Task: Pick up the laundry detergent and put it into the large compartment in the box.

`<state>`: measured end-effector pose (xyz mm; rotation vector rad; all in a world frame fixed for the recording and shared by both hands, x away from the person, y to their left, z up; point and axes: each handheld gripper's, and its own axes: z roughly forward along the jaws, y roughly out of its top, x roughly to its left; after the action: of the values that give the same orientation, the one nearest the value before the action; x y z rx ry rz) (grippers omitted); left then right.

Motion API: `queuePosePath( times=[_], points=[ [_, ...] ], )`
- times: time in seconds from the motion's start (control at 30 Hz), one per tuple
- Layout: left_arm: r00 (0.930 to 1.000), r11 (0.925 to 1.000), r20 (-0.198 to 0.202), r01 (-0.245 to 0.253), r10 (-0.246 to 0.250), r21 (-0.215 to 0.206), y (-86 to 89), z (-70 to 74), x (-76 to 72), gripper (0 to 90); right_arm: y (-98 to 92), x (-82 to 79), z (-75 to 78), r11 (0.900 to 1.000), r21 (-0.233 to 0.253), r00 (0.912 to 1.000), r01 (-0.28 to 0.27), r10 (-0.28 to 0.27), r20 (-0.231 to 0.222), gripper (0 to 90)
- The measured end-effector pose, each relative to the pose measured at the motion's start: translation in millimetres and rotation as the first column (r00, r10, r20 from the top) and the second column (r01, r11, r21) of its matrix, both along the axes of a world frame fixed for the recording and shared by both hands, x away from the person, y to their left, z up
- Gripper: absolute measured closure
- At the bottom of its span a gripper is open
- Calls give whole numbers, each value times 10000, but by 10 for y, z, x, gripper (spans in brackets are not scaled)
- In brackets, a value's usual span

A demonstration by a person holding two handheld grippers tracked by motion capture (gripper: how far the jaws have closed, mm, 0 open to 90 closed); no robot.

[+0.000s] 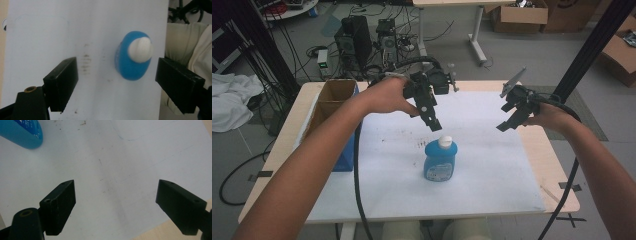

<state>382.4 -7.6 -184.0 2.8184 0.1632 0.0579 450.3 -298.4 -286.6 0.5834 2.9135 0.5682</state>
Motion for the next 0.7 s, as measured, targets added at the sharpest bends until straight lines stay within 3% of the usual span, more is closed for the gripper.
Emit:
queuePosePath(
  times=[0.43, 0.7],
  points=[
    [9979, 9980, 88, 634, -634, 48, -113, -62, -157, 192, 8, -27, 2, 10000, 6, 10000, 5, -5, 25, 163],
    [9951, 9945, 111, 977, -982, 388, -226, -167, -255, 191, 26, -30, -1, 10000, -17, 10000, -33, 33, 11, 163]
  ],
)
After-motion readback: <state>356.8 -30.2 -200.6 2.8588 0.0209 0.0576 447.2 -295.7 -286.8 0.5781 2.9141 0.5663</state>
